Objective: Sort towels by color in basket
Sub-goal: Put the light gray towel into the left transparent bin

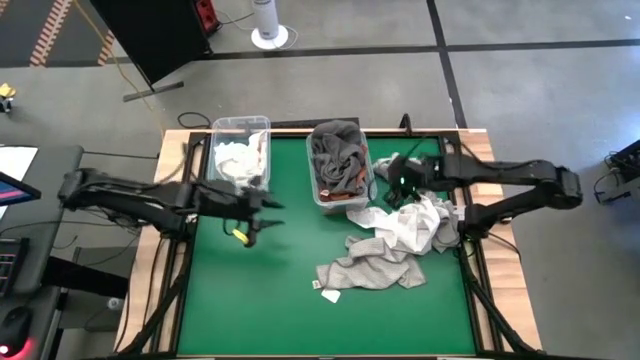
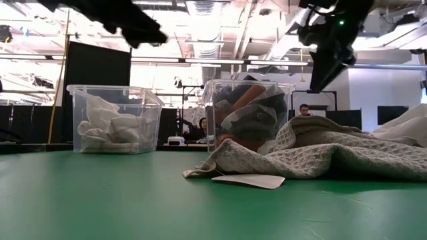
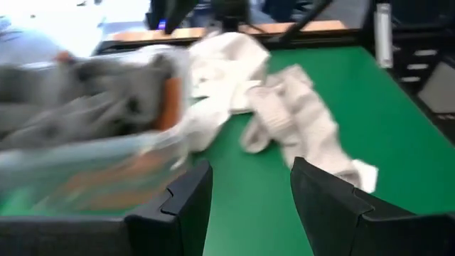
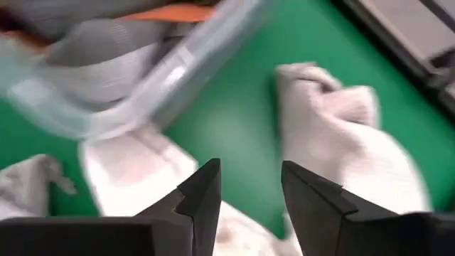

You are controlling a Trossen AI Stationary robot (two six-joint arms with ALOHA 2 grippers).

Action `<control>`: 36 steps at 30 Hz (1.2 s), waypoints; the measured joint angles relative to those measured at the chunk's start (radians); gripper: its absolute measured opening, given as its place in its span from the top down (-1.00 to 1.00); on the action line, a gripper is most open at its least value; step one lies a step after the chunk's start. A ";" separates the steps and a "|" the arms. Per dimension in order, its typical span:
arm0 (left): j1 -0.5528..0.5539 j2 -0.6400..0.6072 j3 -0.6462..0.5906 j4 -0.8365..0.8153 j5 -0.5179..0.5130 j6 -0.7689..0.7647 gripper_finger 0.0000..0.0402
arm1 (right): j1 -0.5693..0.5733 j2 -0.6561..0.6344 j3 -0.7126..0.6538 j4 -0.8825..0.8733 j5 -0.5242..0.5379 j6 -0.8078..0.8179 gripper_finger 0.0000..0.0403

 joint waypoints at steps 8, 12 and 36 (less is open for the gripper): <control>-0.101 0.374 0.147 0.135 0.006 0.019 0.09 | 0.119 0.013 -0.120 0.180 0.096 0.051 0.12; -0.121 0.546 0.240 0.147 0.006 0.003 0.09 | 0.153 0.011 -0.151 0.159 0.207 0.143 0.12; -0.189 1.155 0.776 0.086 -0.410 -0.022 0.09 | 0.262 0.005 -0.169 -0.248 0.567 0.696 0.12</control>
